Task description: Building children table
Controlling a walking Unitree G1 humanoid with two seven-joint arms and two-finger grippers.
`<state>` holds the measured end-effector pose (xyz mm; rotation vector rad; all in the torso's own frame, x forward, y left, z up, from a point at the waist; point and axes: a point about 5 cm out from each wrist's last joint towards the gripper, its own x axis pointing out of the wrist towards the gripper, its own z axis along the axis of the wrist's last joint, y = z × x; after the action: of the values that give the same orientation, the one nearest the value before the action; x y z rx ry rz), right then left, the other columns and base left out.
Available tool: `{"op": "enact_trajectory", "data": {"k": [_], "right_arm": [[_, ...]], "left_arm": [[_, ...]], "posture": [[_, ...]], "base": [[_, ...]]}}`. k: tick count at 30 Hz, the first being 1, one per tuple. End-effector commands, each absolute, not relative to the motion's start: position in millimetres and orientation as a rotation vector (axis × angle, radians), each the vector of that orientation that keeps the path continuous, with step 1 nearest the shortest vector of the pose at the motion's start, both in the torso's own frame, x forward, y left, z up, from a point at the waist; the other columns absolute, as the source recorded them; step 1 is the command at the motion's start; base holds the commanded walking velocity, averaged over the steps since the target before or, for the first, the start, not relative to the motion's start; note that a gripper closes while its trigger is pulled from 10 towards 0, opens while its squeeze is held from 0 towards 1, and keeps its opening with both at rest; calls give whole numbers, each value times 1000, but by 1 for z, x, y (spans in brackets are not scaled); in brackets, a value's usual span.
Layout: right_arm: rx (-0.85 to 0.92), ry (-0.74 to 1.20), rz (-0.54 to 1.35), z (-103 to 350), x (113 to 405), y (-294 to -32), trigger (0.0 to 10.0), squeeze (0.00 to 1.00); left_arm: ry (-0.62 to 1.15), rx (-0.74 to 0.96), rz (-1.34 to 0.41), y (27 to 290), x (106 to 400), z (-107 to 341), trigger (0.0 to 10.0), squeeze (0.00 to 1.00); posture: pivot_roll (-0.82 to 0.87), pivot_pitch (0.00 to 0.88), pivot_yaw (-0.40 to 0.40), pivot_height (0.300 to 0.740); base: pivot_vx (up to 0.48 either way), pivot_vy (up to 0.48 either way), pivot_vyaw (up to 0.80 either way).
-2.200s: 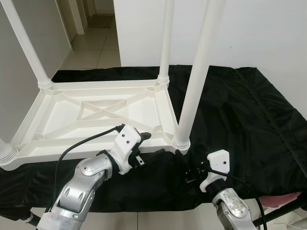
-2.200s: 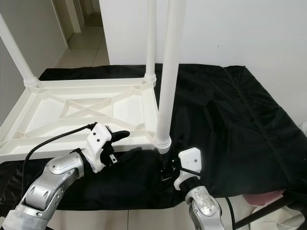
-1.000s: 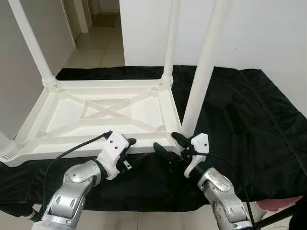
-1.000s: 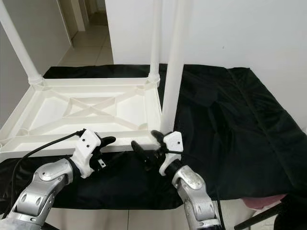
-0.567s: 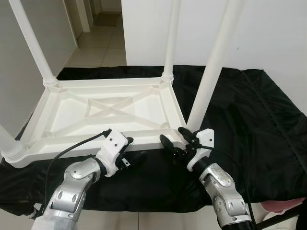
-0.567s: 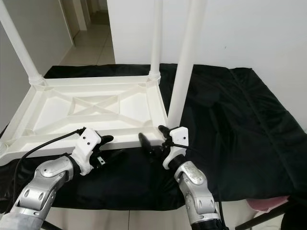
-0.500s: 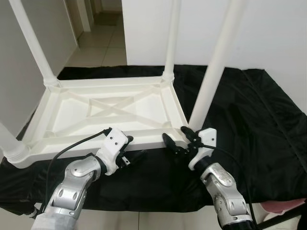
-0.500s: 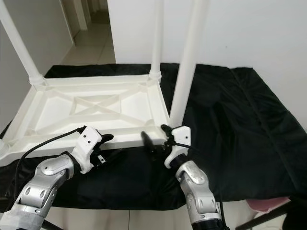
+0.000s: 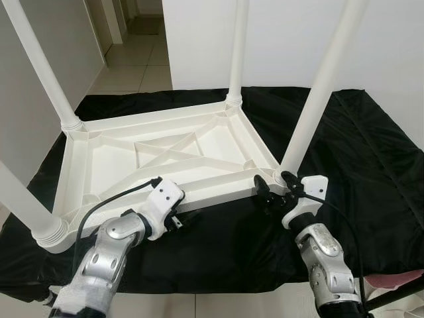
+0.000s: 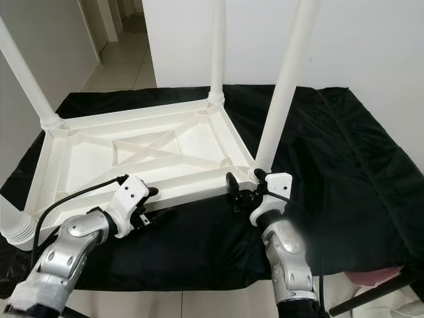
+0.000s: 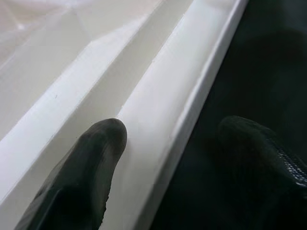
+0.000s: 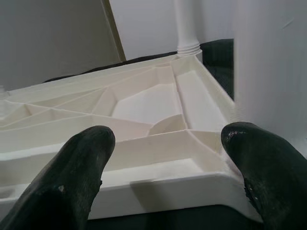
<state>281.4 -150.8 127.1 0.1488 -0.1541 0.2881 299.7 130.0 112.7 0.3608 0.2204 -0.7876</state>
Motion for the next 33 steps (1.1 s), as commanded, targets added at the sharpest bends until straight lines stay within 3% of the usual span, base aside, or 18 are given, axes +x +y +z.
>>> {"op": "enact_trajectory", "data": {"k": [1, 16, 18, 19, 20, 22, 24, 33], "right_arm": [[147, -165, 298, 129, 280, -145, 10000, 0], [183, -208, 298, 138, 286, -130, 10000, 0], [185, -208, 301, 138, 287, -128, 10000, 0], [185, -208, 303, 138, 288, -128, 10000, 0], [185, -208, 306, 138, 289, -127, 10000, 0], [185, -209, 308, 139, 290, -126, 10000, 0], [187, -212, 309, 140, 291, -125, 10000, 0], [196, -218, 307, 141, 294, -120, 10000, 0]], "left_arm": [[204, 407, -470, 148, 310, 111, 10000, 0], [270, 421, -388, 150, 317, 102, 10000, 0], [281, 403, -360, 152, 317, 100, 5765, 0], [288, 396, -349, 153, 317, 99, 4745, 0], [301, 383, -334, 154, 316, 98, 2941, 0], [314, 374, -319, 155, 316, 96, 2824, 0], [321, 360, -314, 154, 316, 95, 0, 0], [324, 340, -285, 148, 317, 95, 0, 0]], "posture": [[-92, 33, 71, 740], [-92, 10, 72, 740], [-84, 0, 66, 740], [-84, 0, 66, 740], [-82, 0, 64, 740], [-79, 0, 61, 740], [-77, 0, 61, 740], [-73, 0, 62, 740]], "base": [[0, 0, 0], [0, 0, 0], [0, 0, 0], [0, 0, 0], [0, 0, 0], [0, 0, 0], [0, 0, 0], [0, 0, 0]]}}
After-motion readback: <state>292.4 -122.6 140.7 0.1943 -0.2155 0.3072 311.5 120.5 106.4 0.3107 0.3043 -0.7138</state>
